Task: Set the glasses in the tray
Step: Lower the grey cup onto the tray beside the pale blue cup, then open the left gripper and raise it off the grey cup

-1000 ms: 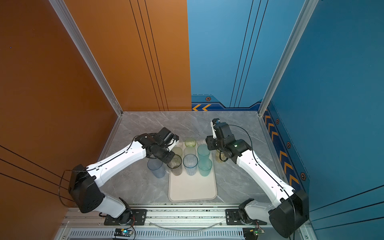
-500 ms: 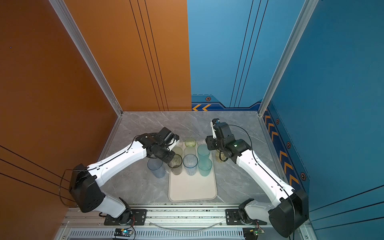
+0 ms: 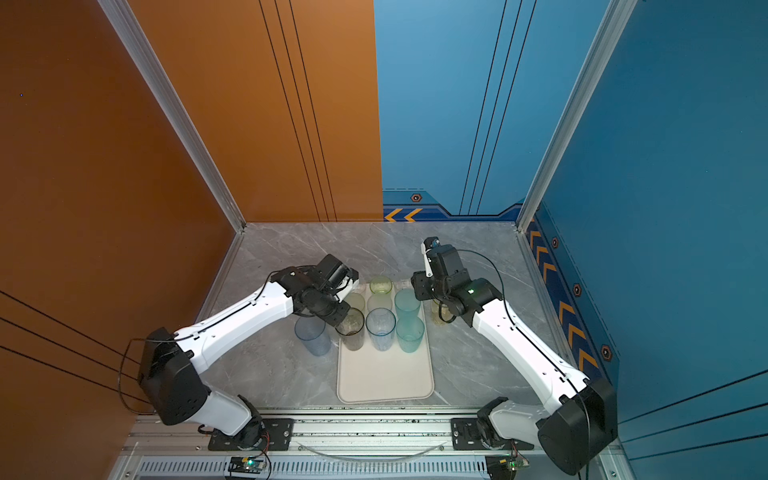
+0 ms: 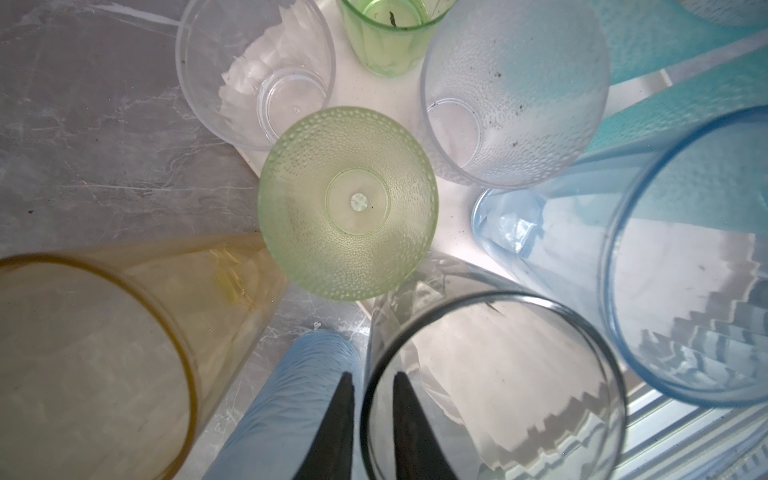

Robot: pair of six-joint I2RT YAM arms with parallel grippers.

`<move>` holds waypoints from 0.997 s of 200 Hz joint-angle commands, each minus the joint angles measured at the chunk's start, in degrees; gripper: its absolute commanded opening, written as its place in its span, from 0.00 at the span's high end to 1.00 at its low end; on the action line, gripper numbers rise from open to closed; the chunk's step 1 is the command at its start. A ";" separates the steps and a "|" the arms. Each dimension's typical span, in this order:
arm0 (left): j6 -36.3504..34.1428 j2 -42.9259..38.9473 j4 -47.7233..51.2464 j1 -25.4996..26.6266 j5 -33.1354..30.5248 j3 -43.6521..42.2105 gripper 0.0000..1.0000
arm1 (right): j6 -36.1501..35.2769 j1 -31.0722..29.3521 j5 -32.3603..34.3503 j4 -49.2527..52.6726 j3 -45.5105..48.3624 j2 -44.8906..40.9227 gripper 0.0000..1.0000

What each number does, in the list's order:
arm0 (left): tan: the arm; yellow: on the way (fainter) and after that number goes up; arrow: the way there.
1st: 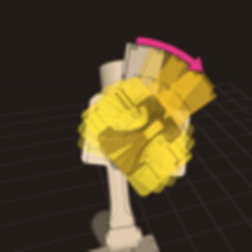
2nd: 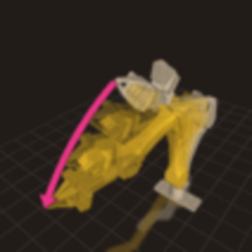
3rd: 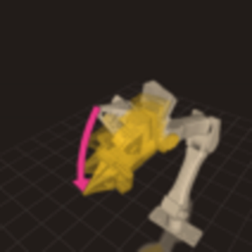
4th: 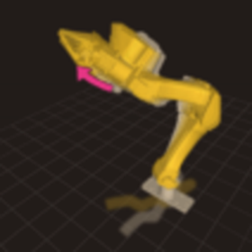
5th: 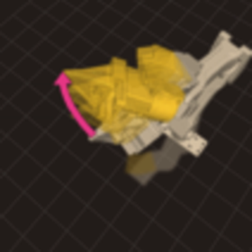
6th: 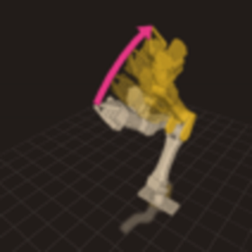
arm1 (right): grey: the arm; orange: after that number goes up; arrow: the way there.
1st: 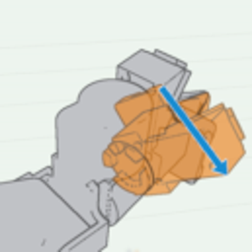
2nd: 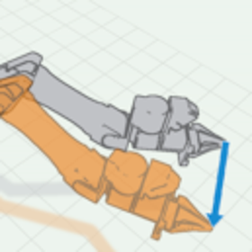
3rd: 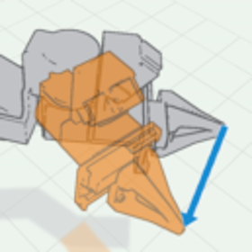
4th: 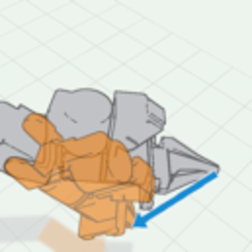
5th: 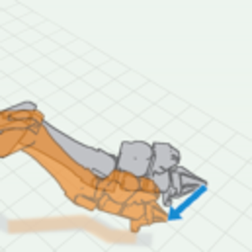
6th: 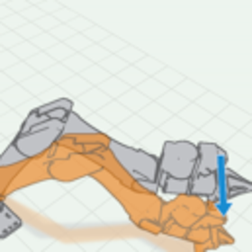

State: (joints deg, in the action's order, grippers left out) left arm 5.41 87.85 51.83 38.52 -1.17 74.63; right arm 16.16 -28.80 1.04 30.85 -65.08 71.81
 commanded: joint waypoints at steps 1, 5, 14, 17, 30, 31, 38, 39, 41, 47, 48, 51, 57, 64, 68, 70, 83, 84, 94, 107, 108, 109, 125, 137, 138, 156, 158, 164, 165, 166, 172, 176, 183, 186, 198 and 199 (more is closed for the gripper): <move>-0.81 -1.96 -0.21 -0.66 -0.40 -0.44 0.76 | 0.18 0.39 -1.04 0.88 -1.33 0.28 0.51; -0.84 -2.22 -0.31 -0.72 -0.41 -0.45 0.75 | 0.18 0.37 -1.04 0.88 -1.40 0.26 0.50; -0.79 -2.63 -0.42 -0.77 -0.41 -0.45 0.73 | 0.23 0.34 -1.06 0.87 -1.35 0.42 0.51; -0.79 -2.80 -0.54 -0.81 -0.41 -0.48 0.72 | 0.19 0.33 -1.10 0.88 -1.36 0.43 0.51; -0.71 -3.55 -0.75 -0.91 -0.27 -0.47 0.70 | 0.19 0.39 -1.26 0.87 -1.34 0.61 0.51; -0.69 -3.56 -0.81 -0.91 -0.25 -0.42 0.70 | 0.19 0.40 -1.28 0.83 -1.35 0.65 0.50; -0.70 -3.91 -0.79 -0.91 -0.24 -0.45 0.70 | 0.18 0.37 -1.30 0.83 -1.35 0.70 0.51; -0.73 -4.00 -0.82 -0.91 -0.24 -0.41 0.70 | 0.18 0.35 -1.35 0.85 -1.36 0.70 0.51; -0.72 -4.07 -0.89 -0.91 -0.19 -0.44 0.70 | 0.23 0.35 -1.33 0.81 -1.28 0.74 0.51; -0.75 -4.39 -0.94 -0.99 -0.15 -0.36 0.70 | 0.19 0.33 -1.32 0.84 -1.35 0.79 0.51; -0.75 -4.46 -0.94 -0.99 -0.15 -0.36 0.70 | 0.18 0.32 -1.36 0.86 -1.36 0.79 0.51; -0.80 -4.63 -0.92 -0.99 -0.08 -0.36 0.70 | 0.21 0.40 -1.44 0.88 -1.44 0.83 0.51; -0.77 -5.00 -0.99 -0.99 -0.06 -0.29 0.70 | 0.21 0.38 -1.49 0.88 -1.45 0.87 0.51; -0.84 -5.56 -0.99 -1.06 0.02 -0.23 0.71 | 0.20 0.38 -1.50 0.88 -1.45 0.88 0.51; -0.91 -5.82 -1.03 -1.12 0.03 -0.20 0.71 | 0.19 0.40 -1.50 0.88 -1.40 0.87 0.51; -0.90 -5.95 -1.08 -1.09 0.03 -0.15 0.71 | 0.23 0.36 -1.53 0.88 -1.40 0.87 0.50; -0.99 -7.31 -1.69 -1.08 -0.15 -0.32 0.72 | 0.19 0.33 -1.35 0.99 -1.46 0.96 0.51; -1.00 -7.42 -1.69 -1.08 -0.15 -0.42 0.72 | 0.19 0.37 -1.37 1.02 -1.46 0.96 0.51; -1.18 -8.93 -2.98 -1.13 -0.28 -1.02 0.72 | 0.20 0.32 -1.15 1.31 -1.38 1.05 0.51; -1.36 -10.91 -5.20 -1.30 -0.50 -1.96 0.73 | 0.35 0.32 -0.89 1.49 -1.02 1.27 0.50; -1.37 -11.06 -5.32 -1.32 -0.54 -2.04 0.73 | 0.40 0.37 -0.83 1.49 -0.89 1.29 0.50; -1.37 -11.23 -5.46 -1.33 -0.61 -2.08 0.73 | 0.42 0.39 -0.80 1.49 -0.95 1.30 0.51; -0.73 -13.33 -8.10 -1.67 -1.91 -2.68 0.73 | 1.19 0.37 -0.79 1.40 -0.51 1.73 0.51; 0.02 -14.94 -10.75 -1.85 -3.34 -3.40 0.73 | 1.58 0.32 -0.72 1.40 -0.40 2.01 0.50; 0.07 -15.10 -10.99 -1.86 -3.50 -3.51 0.73 | 1.59 0.28 -0.70 1.40 -0.40 2.06 0.50; 1.36 -17.43 -16.06 -2.20 -5.31 -5.33 0.72 | 1.61 0.18 -0.48 1.72 -0.94 2.38 0.50; 1.51 -17.69 -16.65 -2.33 -5.44 -5.54 0.72 | 1.60 0.20 -0.46 1.86 -1.08 2.44 0.50; 1.85 -18.51 -18.26 -2.46 -5.87 -6.09 0.72 | 1.38 0.11 -0.07 2.41 -1.49 2.54 0.50; 1.91 -18.55 -18.48 -2.48 -5.96 -6.17 0.72 | 1.36 0.13 0.02 2.52 -1.56 2.54 0.50; 1.99 -18.75 -18.72 -2.48 -6.00 -6.30 0.72 | 1.30 0.05 0.15 2.58 -1.64 2.54 0.50; 2.27 -19.54 -19.97 -2.65 -6.56 -6.78 0.72 | 0.96 -0.11 0.94 3.45 -2.24 2.61 0.50; 2.46 -19.98 -20.79 -2.81 -6.92 -7.09 0.72 | 0.74 -0.25 1.61 4.00 -2.45 2.63 0.50; 2.82 -20.83 -21.99 -3.07 -7.53 -7.65 0.71 | 0.39 -0.34 2.91 4.97 -2.92 2.64 0.50; 2.95 -21.14 -22.44 -3.23 -7.73 -7.85 0.71 | 0.30 -0.38 3.48 5.34 -3.01 2.57 0.50; 3.41 -22.67 -24.36 -3.91 -8.64 -9.15 0.71 | 0.12 -0.23 5.46 6.36 -3.28 2.22 0.50; 3.44 -22.78 -24.52 -3.94 -8.70 -9.24 0.71 | 0.11 -0.26 5.68 6.43 -3.25 2.16 0.50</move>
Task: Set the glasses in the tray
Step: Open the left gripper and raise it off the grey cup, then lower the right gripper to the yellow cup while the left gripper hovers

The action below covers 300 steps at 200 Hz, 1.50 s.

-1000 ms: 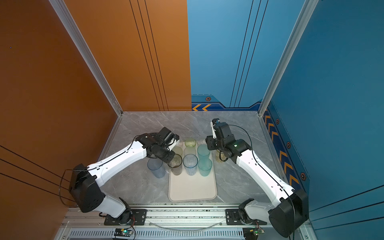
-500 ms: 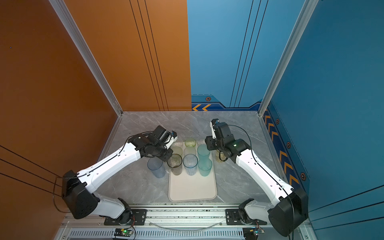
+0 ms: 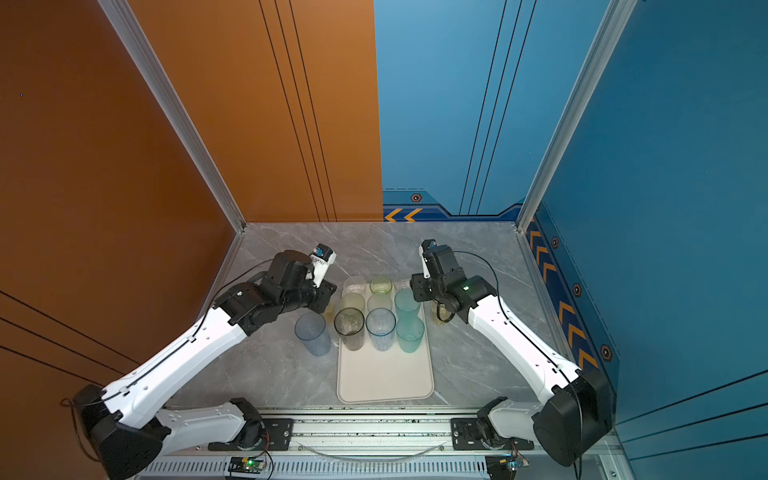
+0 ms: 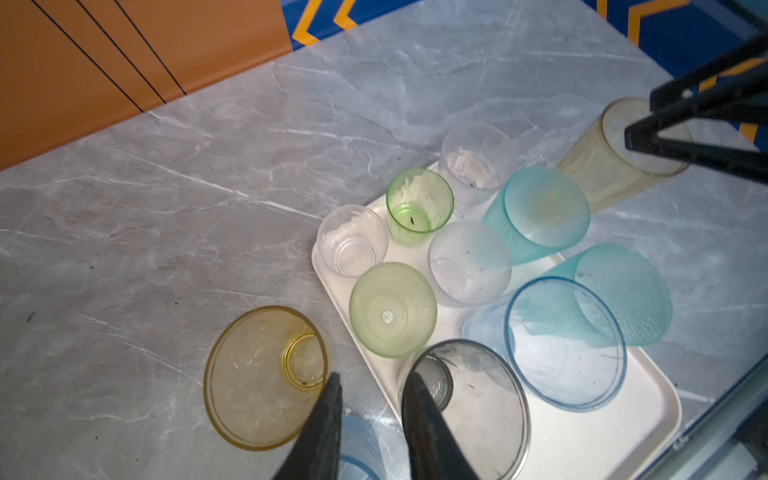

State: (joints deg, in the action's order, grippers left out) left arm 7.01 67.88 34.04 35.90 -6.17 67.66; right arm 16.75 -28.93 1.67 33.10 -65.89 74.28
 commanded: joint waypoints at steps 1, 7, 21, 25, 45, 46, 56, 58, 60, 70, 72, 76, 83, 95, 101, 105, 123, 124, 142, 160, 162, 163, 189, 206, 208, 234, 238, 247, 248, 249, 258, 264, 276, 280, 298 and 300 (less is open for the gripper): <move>1.90 -2.91 -6.89 -1.38 -3.73 -2.40 0.70 | -0.49 -0.15 5.25 4.26 -2.33 -0.38 0.50; 2.15 -3.56 -7.87 -1.93 -3.82 -3.12 0.70 | -0.42 -0.01 6.13 4.49 -2.16 -0.74 0.50; 3.26 -5.14 -9.88 -3.17 -4.04 -4.74 0.70 | 0.32 0.72 7.81 4.69 -1.00 -2.03 0.50; 3.58 -5.65 -10.42 -3.55 -4.02 -5.29 0.70 | 0.63 1.11 8.20 4.69 -0.61 -2.36 0.50; 4.69 -7.64 -12.95 -5.20 -4.54 -7.88 0.69 | 2.76 3.79 9.19 4.67 1.99 -4.43 0.50; 4.73 -7.70 -13.03 -5.30 -4.54 -7.97 0.69 | 2.85 3.97 9.16 4.68 2.08 -4.51 0.50; 4.94 -8.49 -13.62 -6.28 -4.72 -8.24 0.69 | 3.48 5.81 9.62 5.05 3.11 -5.31 0.50; 4.95 -8.64 -13.64 -6.46 -4.72 -8.24 0.68 | 3.58 6.21 9.76 5.22 3.30 -5.42 0.50; 4.95 -8.75 -13.72 -6.70 -4.72 -9.50 0.68 | 3.69 6.57 10.00 5.44 3.42 -5.52 0.50; 4.95 -9.12 -13.59 -7.73 -4.64 -10.25 0.68 | 3.98 8.45 11.68 7.13 3.71 -5.79 0.50; 4.95 -9.20 -13.53 -7.94 -4.64 -10.33 0.68 | 3.99 8.87 12.10 7.50 3.74 -5.74 0.50; 4.95 -9.25 -13.36 -8.38 -4.57 -10.35 0.68 | 3.99 9.56 13.03 8.28 3.75 -5.81 0.50; 4.80 -9.26 -12.84 -9.09 -4.55 -10.33 0.68 | 4.03 10.90 14.33 9.51 3.79 -5.81 0.50; 4.53 -9.43 -12.06 -10.06 -4.64 -10.41 0.68 | 3.99 13.41 14.10 10.79 4.00 -5.73 0.50; 4.39 -9.60 -11.95 -10.44 -4.66 -10.58 0.68 | 4.03 14.50 13.18 10.91 4.24 -5.90 0.50; 4.36 -9.75 -11.90 -10.70 -4.76 -10.81 0.68 | 4.14 15.15 12.49 10.90 4.38 -6.05 0.50; 4.57 -10.48 -12.91 -11.74 -4.70 -12.06 0.68 | 4.43 16.67 10.26 10.58 5.32 -6.60 0.50; 4.63 -10.48 -12.97 -11.82 -4.67 -12.13 0.68 | 4.43 16.73 10.18 10.54 5.41 -6.60 0.50; 4.84 -10.36 -13.48 -12.42 -3.77 -12.74 0.68 | 4.52 17.14 9.18 10.58 6.11 -6.54 0.52; 4.86 -9.88 -13.39 -12.52 -3.58 -13.02 0.68 | 4.59 17.44 6.57 10.46 6.68 -6.04 0.54; 4.86 -9.83 -13.35 -12.52 -3.54 -13.06 0.68 | 4.60 17.49 6.26 10.44 6.83 -6.07 0.54; 4.86 -9.80 -13.32 -12.56 -3.52 -13.07 0.68 | 4.60 17.49 6.07 10.42 6.79 -6.07 0.54; 4.95 -9.79 -13.27 -12.78 -3.32 -13.60 0.68 | 5.08 18.18 1.80 8.98 7.48 -6.25 0.57; 4.95 -9.78 -13.26 -12.97 -3.08 -13.76 0.68 | 5.22 18.60 1.24 8.64 7.01 -5.93 0.59; 4.95 -9.78 -13.29 -12.96 -3.02 -13.78 0.68 | 5.22 18.63 1.30 8.64 6.94 -5.84 0.60; 4.95 -9.87 -13.13 -13.11 -2.82 -14.00 0.68 | 5.00 18.91 0.48 8.82 6.07 -4.77 0.63; 5.07 -9.87 -13.14 -13.13 -2.74 -14.08 0.68 | 4.98 18.91 0.30 8.82 5.90 -4.60 0.64; 5.04 -10.00 -13.12 -13.14 -2.67 -14.30 0.68 | 4.87 18.91 -0.11 8.79 5.69 -4.25 0.65; 5.04 -10.02 -13.12 -13.14 -2.69 -14.30 0.68 | 4.82 18.91 -0.15 8.76 5.64 -4.24 0.65; 5.04 -10.03 -13.12 -13.14 -2.69 -14.35 0.68 | 4.85 18.91 -0.21 8.79 5.66 -4.19 0.65; 5.04 -10.04 -13.12 -13.23 -2.70 -14.44 0.68 | 4.78 18.90 -0.82 8.82 5.40 -3.85 0.67; 5.08 -10.09 -13.12 -13.29 -2.70 -14.48 0.68 | 4.72 18.88 -1.40 8.80 5.23 -3.63 0.67; 5.12 -10.07 -13.17 -13.44 -2.52 -14.48 0.68 | 4.61 18.90 -2.57 8.82 4.85 -3.21 0.68; 5.12 -10.05 -13.13 -13.45 -2.42 -14.60 0.68 | 4.60 18.84 -2.83 8.87 4.75 -3.05 0.69; 5.12 -9.97 -13.15 -13.57 -2.18 -14.64 0.68 | 4.43 18.84 -2.84 9.16 4.48 -2.57 0.69; 5.12 -9.96 -13.13 -13.58 -2.07 -14.61 0.68 | 4.43 18.89 -2.75 9.17 4.39 -2.45 0.69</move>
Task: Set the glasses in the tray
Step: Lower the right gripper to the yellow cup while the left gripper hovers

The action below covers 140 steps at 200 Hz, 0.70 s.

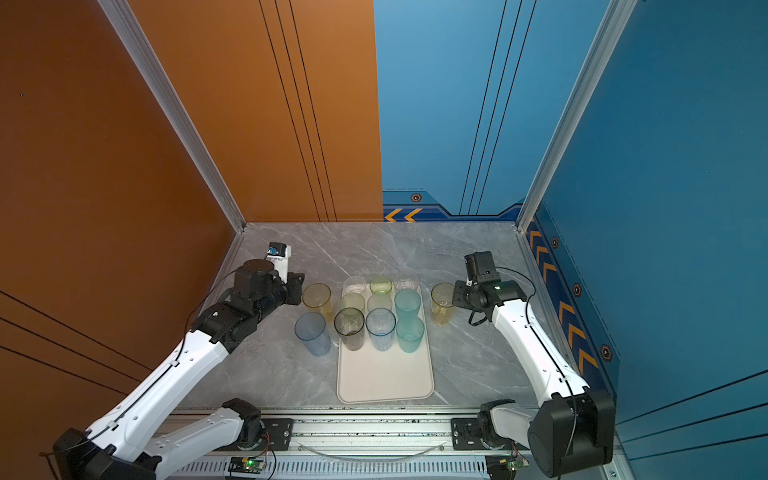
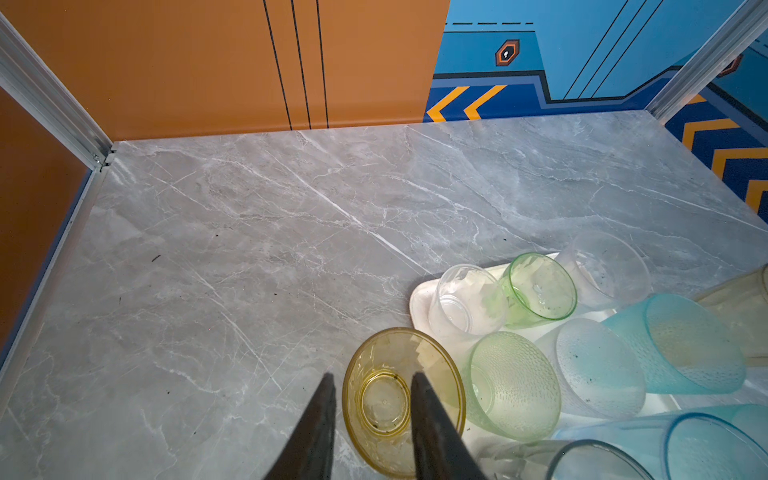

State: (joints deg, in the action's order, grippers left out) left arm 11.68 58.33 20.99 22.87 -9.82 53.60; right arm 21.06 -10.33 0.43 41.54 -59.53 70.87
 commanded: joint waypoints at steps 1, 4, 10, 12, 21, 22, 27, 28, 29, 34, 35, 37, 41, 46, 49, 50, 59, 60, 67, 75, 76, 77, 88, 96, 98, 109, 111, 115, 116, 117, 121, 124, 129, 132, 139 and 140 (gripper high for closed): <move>0.45 -0.36 -0.08 -0.55 1.57 -0.58 0.68 | 0.08 0.30 -1.49 0.78 -1.98 0.95 0.69; 0.45 -0.41 -0.09 -0.55 1.61 -0.58 0.68 | 0.04 0.35 -1.45 0.77 -2.01 0.94 0.69; 0.52 -0.41 -0.08 -0.55 1.65 -0.61 0.68 | -0.04 0.32 -1.34 0.89 -1.99 1.10 0.70; 0.53 -0.36 -0.10 -0.61 1.65 -0.61 0.68 | -0.05 0.38 -1.31 0.97 -1.91 1.15 0.70; 0.53 -0.32 -0.08 -0.64 1.65 -0.59 0.68 | -0.05 0.40 -1.40 1.00 -2.00 1.44 0.71; 0.53 -0.27 -0.08 -0.64 1.65 -0.60 0.68 | -0.05 0.40 -1.44 1.04 -2.00 1.45 0.71; 0.55 -0.23 -0.10 -0.70 1.74 -0.59 0.68 | -0.14 0.39 -1.48 1.08 -2.03 1.62 0.71; 0.54 -0.23 -0.09 -0.71 1.74 -0.60 0.68 | -0.14 0.39 -1.57 1.09 -1.97 1.72 0.71; 0.54 -0.19 -0.08 -0.72 1.74 -0.60 0.68 | -0.14 0.39 -1.61 1.09 -2.03 1.72 0.71; 0.53 -0.16 -0.08 -0.77 1.89 -0.56 0.68 | -0.14 0.35 -1.65 1.08 -2.08 1.93 0.71; 0.53 -0.11 -0.08 -0.75 1.90 -0.54 0.68 | -0.14 0.37 -1.65 1.09 -2.08 1.96 0.72; 0.53 -0.07 -0.08 -0.73 1.96 -0.59 0.68 | -0.14 0.35 -1.74 1.07 -2.04 2.05 0.72; 0.53 -0.05 -0.12 -0.80 2.04 -0.61 0.68 | -0.14 0.39 -1.74 0.99 -2.16 2.20 0.72; 0.53 0.02 -0.16 -0.81 2.17 -0.50 0.68 | -0.23 0.40 -1.80 0.99 -2.17 2.41 0.72; 0.53 0.07 -0.16 -0.81 2.18 -0.48 0.68 | -0.23 0.40 -1.81 0.95 -2.29 2.57 0.72; 0.53 0.09 -0.16 -0.81 2.22 -0.50 0.68 | -0.23 0.40 -1.82 0.98 -2.28 2.63 0.72; 0.53 0.20 -0.16 -0.81 2.27 -0.51 0.68 | -0.23 0.40 -1.86 1.00 -2.33 3.06 0.73; 0.53 0.21 -0.16 -0.81 2.27 -0.47 0.68 | -0.23 0.40 -1.84 1.00 -2.39 3.10 0.73; 0.53 0.22 -0.16 -0.82 2.35 -0.39 0.68 | -0.32 0.36 -2.04 0.93 -2.49 3.43 0.74; 0.54 0.21 -0.16 -0.81 2.35 -0.41 0.68 | -0.40 0.38 -2.10 0.95 -2.78 3.73 0.74; 0.54 0.21 -0.16 -0.81 2.40 -0.47 0.68 | -0.40 0.39 -2.05 0.93 -2.79 3.78 0.74; 0.54 0.21 -0.16 -0.81 2.42 -0.45 0.68 | -0.40 0.39 -2.03 0.97 -2.79 3.81 0.74; 0.62 0.17 -0.16 -0.81 2.44 -0.43 0.68 | -0.49 0.39 -2.02 1.07 -2.96 4.17 0.74; 0.62 0.21 -0.16 -0.91 2.44 -0.58 0.68 | -0.58 0.39 -2.08 1.08 -3.16 4.40 0.75; 0.62 0.21 -0.16 -0.90 2.44 -0.60 0.68 | -0.58 0.37 -2.09 1.09 -3.10 4.44 0.75; 0.62 0.21 -0.15 -0.90 2.52 -0.58 0.68 | -0.67 0.40 -2.01 1.06 -3.39 4.69 0.75; 0.62 0.28 -0.16 -0.90 2.53 -0.60 0.68 | -0.73 0.35 -1.96 1.08 -3.40 4.78 0.76; 0.62 0.29 -0.16 -0.89 2.46 -0.65 0.68 | -0.76 0.39 -1.86 1.03 -3.37 4.92 0.76; 0.62 0.29 -0.16 -0.90 2.50 -0.63 0.68 | -0.76 0.39 -1.89 1.02 -3.43 4.91 0.76; 0.62 0.29 -0.16 -0.90 2.51 -0.62 0.68 | -0.76 0.35 -1.91 1.05 -3.46 4.94 0.76; 0.63 0.25 -0.17 -0.86 2.53 -0.56 0.68 | -0.83 0.39 -1.91 1.04 -3.49 5.05 0.76; 0.62 0.29 -0.16 -0.90 2.53 -0.57 0.68 | -0.84 0.37 -1.92 1.08 -3.50 5.19 0.76; 0.63 0.37 -0.16 -0.90 2.53 -0.60 0.68 | -0.83 0.40 -1.89 1.12 -3.65 5.39 0.76; 0.62 0.34 -0.17 -0.90 2.57 -0.59 0.68 | -0.92 0.36 -1.85 1.14 -3.72 5.54 0.76; 0.62 0.43 -0.16 -0.94 2.62 -0.47 0.68 | -1.02 0.46 -1.92 1.29 -3.86 5.90 0.77; 0.62 0.45 -0.16 -0.96 2.62 -0.54 0.68 | -1.02 0.43 -1.88 1.28 -3.98 5.97 0.77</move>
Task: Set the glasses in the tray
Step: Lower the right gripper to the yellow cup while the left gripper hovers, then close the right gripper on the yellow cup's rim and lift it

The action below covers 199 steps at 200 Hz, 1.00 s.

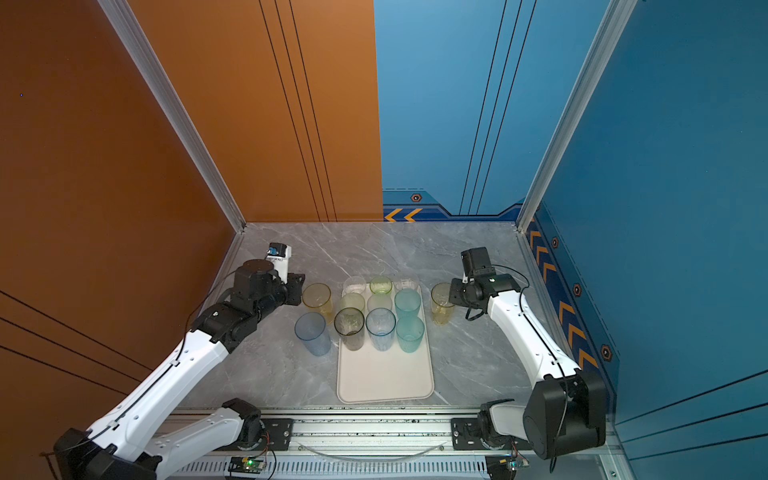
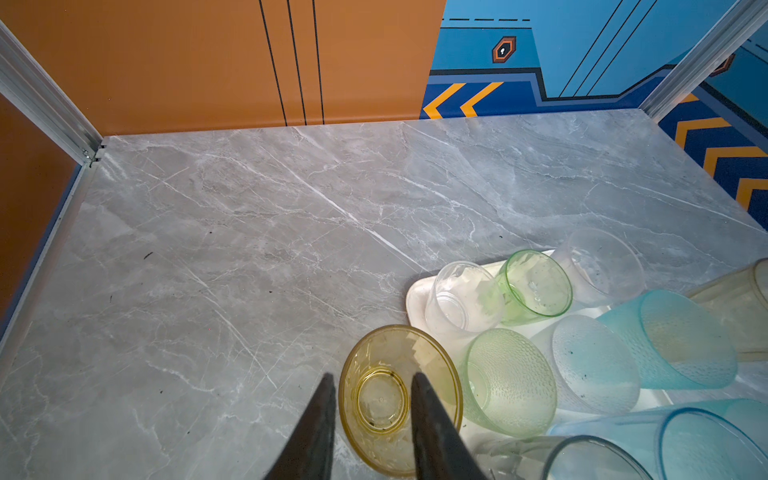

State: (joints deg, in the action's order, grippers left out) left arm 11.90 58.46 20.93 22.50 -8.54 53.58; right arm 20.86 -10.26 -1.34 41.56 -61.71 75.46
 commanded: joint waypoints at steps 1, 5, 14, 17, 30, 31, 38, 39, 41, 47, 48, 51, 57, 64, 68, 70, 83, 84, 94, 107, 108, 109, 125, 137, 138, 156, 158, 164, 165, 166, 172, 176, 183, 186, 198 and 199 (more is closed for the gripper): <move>0.40 0.29 -0.10 -0.60 1.33 -0.55 0.68 | -0.82 0.35 -0.08 1.29 -1.81 1.41 0.77; 0.41 0.30 -0.09 -0.62 1.33 -0.50 0.68 | -0.91 0.36 -0.15 1.40 -1.91 1.59 0.77; 0.40 0.33 -0.10 -0.62 1.33 -0.47 0.68 | -0.97 0.42 -0.07 1.52 -2.07 2.01 0.78; 0.40 0.34 -0.10 -0.62 1.37 -0.54 0.68 | -0.97 0.38 -0.14 1.58 -2.16 2.17 0.78; 0.40 0.34 -0.09 -0.62 1.42 -0.58 0.68 | -1.09 0.42 -0.24 1.68 -2.27 2.62 0.78; 0.40 0.34 -0.09 -0.62 1.42 -0.58 0.68 | -1.09 0.37 -0.24 1.68 -2.32 2.65 0.79; 0.40 0.34 -0.10 -0.62 1.42 -0.58 0.68 | -1.09 0.41 -0.10 1.72 -2.36 2.84 0.79; 0.40 0.30 -0.10 -0.62 1.42 -0.58 0.68 | -1.09 0.41 -0.08 1.75 -2.27 2.84 0.79; 0.40 0.40 -0.10 -0.62 1.42 -0.56 0.68 | -1.09 0.40 -0.11 1.76 -2.38 2.91 0.79; 0.40 0.42 -0.08 -0.70 1.48 -0.59 0.68 | -1.17 0.41 -0.08 1.77 -2.37 3.10 0.80; 0.40 0.47 -0.09 -0.70 1.49 -0.59 0.68 | -1.17 0.42 -0.11 1.77 -2.37 3.11 0.80; 0.40 0.48 -0.10 -0.70 1.50 -0.58 0.68 | -1.17 0.42 -0.13 1.77 -2.48 3.19 0.80; 0.40 0.43 -0.10 -0.70 1.50 -0.54 0.68 | -1.17 0.42 0.01 1.75 -2.44 3.28 0.80; 0.40 0.44 -0.10 -0.70 1.48 -0.53 0.68 | -1.17 0.40 0.01 1.75 -2.55 3.46 0.81; 0.45 0.43 -0.10 -0.70 1.50 -0.58 0.68 | -1.16 0.42 -0.01 1.77 -2.54 3.59 0.81; 0.41 0.43 -0.10 -0.70 1.50 -0.58 0.68 | -1.17 0.36 -0.04 1.81 -2.60 3.68 0.81; 0.46 0.52 -0.10 -0.76 1.59 -0.63 0.68 | -1.33 0.41 -0.04 1.79 -2.64 3.98 0.82; 0.48 0.56 -0.10 -0.73 1.64 -0.65 0.68 | -1.34 0.41 -0.05 1.78 -2.63 4.03 0.82; 0.49 0.68 -0.10 -0.75 1.75 -0.52 0.68 | -1.37 0.37 -0.06 1.94 -2.80 4.30 0.83; 0.49 0.75 -0.09 -0.79 1.77 -0.58 0.68 | -1.44 0.39 0.09 1.94 -2.89 4.65 0.84; 0.49 0.77 -0.09 -0.79 1.72 -0.58 0.68 | -1.48 0.40 0.06 1.94 -2.89 4.67 0.84; 0.49 0.77 -0.10 -0.79 1.75 -0.58 0.68 | -1.50 0.37 0.04 1.94 -2.89 4.68 0.84; 0.50 0.77 -0.10 -0.79 1.86 -0.65 0.69 | -1.61 0.42 -0.01 2.01 -2.98 5.09 0.86; 0.47 0.69 -0.05 -0.79 1.86 -0.67 0.68 | -1.61 0.37 -0.03 1.95 -2.97 5.30 0.87; 0.48 0.69 -0.05 -0.81 1.86 -0.67 0.68 | -1.61 0.40 0.00 1.99 -2.93 5.30 0.87; 0.41 0.65 -0.01 -0.88 1.86 -0.76 0.68 | -1.78 0.42 -0.13 2.06 -2.95 5.57 0.90; 0.43 0.68 -0.01 -0.88 1.86 -0.76 0.69 | -1.77 0.40 -0.10 2.11 -2.97 5.57 0.90; 0.49 0.69 -0.01 -0.97 1.86 -0.75 0.68 | -1.81 0.42 -0.03 2.15 -2.93 5.62 0.91; 0.49 0.69 -0.01 -0.97 1.86 -0.75 0.68 | -1.84 0.37 0.00 2.18 -2.99 5.60 0.91; 0.49 0.69 -0.01 -0.97 1.86 -0.76 0.68 | -1.82 0.40 -0.03 2.19 -3.03 5.59 0.91; 0.49 0.69 -0.01 -0.97 1.86 -0.77 0.68 | -1.94 0.41 0.04 2.25 -3.02 5.58 0.91; 0.49 0.69 -0.01 -0.97 1.90 -0.80 0.69 | -2.01 0.41 0.11 2.28 -2.98 5.57 0.92; 0.49 0.77 0.05 -0.97 2.02 -0.79 0.68 | -2.18 0.42 0.16 2.51 -3.05 5.51 0.93; 0.49 0.78 0.00 -0.97 2.03 -0.76 0.68 | -2.20 0.36 0.22 2.62 -3.10 5.49 0.94; 0.49 0.78 0.00 -1.06 2.12 -0.73 0.68 | -2.47 0.39 0.55 2.91 -3.09 5.23 0.95; 0.49 0.83 -0.01 -1.06 2.12 -0.75 0.68 | -2.48 0.36 0.64 2.91 -3.12 5.18 0.95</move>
State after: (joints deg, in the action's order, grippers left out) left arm 11.90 59.05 20.91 22.13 -7.46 53.56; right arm 19.46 -10.15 -1.34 42.17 -63.33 80.53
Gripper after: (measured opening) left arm 0.316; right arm 0.064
